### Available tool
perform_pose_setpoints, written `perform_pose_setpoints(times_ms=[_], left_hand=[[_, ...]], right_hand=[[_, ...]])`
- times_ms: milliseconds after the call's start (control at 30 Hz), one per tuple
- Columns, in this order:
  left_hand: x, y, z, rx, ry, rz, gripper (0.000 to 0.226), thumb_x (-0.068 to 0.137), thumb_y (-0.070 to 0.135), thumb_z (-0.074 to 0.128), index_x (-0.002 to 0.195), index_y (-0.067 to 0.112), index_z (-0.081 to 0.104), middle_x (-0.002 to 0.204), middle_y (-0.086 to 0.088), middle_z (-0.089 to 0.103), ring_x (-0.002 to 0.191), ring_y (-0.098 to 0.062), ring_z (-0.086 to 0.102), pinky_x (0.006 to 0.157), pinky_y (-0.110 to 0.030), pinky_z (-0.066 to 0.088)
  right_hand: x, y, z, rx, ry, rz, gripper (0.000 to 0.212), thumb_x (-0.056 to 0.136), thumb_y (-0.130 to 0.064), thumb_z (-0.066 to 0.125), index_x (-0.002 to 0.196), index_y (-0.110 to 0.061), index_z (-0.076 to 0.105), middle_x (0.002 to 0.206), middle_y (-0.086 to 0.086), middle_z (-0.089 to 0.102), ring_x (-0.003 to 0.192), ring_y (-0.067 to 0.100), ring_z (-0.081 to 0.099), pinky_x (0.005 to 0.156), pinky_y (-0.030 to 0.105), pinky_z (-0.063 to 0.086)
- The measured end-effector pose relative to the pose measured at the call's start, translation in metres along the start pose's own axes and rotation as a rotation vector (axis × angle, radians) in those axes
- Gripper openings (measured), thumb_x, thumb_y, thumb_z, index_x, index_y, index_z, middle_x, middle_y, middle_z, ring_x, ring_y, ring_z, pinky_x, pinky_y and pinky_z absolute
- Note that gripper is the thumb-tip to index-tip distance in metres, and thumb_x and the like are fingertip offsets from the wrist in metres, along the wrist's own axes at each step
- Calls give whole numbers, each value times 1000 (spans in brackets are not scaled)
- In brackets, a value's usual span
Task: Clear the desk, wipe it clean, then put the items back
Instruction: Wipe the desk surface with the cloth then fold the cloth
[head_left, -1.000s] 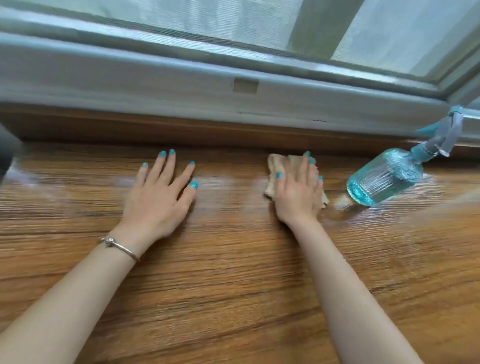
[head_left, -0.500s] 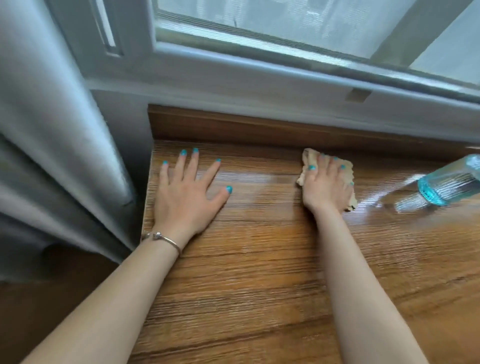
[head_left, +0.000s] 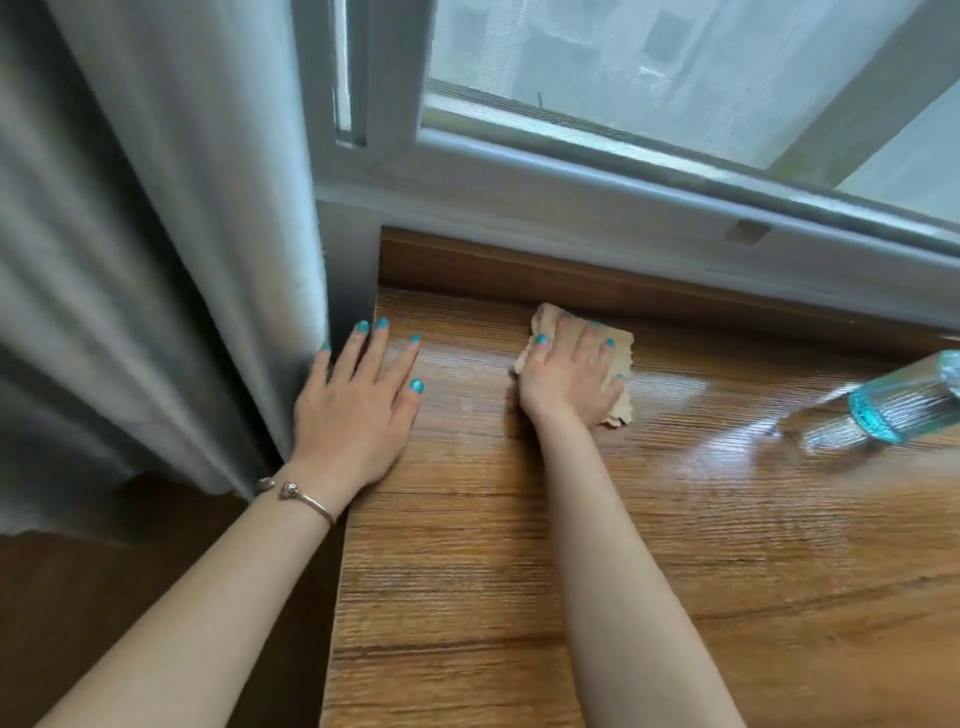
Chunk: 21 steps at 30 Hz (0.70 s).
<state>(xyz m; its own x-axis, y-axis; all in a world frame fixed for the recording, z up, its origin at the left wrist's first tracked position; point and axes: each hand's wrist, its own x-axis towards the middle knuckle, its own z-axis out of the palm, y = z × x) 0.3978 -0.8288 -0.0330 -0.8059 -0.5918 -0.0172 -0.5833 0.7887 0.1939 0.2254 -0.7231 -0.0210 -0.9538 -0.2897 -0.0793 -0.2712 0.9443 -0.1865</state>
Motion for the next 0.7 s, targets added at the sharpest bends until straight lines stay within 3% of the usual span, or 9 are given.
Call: perform_pose_setpoints(times_ms=[100, 167, 333, 467, 600, 700], left_hand=[[-8, -8, -3, -40, 62, -43, 58, 98, 40, 13, 152, 27, 27, 160, -3, 20, 147, -22, 19, 114, -44, 24], [-18, -23, 0, -79, 38, -79, 53, 101, 36, 17, 154, 28, 18, 162, 1, 10, 149, -20, 14, 116, -42, 22], [-38, -43, -1, -105, 17, -51, 53, 102, 41, 19, 154, 32, 13, 163, 4, 3, 150, -16, 3, 119, -39, 19], [-55, -52, -9, 8, 72, -22, 59, 95, 38, 18, 149, 22, 35, 160, -4, 22, 148, -21, 19, 117, -43, 22], [-72, -63, -10, 24, 46, -37, 60, 95, 42, 18, 150, 22, 30, 161, -4, 17, 149, -20, 10, 120, -44, 15], [-81, -62, -6, -38, 30, -52, 65, 93, 47, 9, 151, 25, 27, 161, -2, 15, 150, -19, 6, 121, -42, 11]], right_hand=[[-62, -59, 20, 14, -82, -348, 54, 102, -45, 21, 154, -40, 6, 164, -5, 0, 151, 19, -4, 118, 49, 0], [-85, -66, 26, -13, -144, -454, 53, 102, -48, 18, 153, -44, 1, 164, -8, -6, 150, 17, -10, 118, 47, -6], [-71, -83, 24, 13, -169, -363, 52, 102, -48, 17, 152, -45, 4, 164, -9, -5, 150, 17, -10, 118, 47, -6], [-60, -116, 28, 53, -155, -319, 51, 102, -48, 19, 152, -44, 10, 164, -8, -1, 150, 17, -7, 117, 47, -4], [-106, -69, 23, -13, -160, -471, 52, 101, -51, 17, 151, -49, 5, 164, -11, -2, 150, 16, -5, 119, 45, -1], [-168, -25, 20, -122, -133, -563, 55, 95, -56, 5, 150, -52, -3, 163, -12, -7, 150, 15, -8, 120, 45, 0]])
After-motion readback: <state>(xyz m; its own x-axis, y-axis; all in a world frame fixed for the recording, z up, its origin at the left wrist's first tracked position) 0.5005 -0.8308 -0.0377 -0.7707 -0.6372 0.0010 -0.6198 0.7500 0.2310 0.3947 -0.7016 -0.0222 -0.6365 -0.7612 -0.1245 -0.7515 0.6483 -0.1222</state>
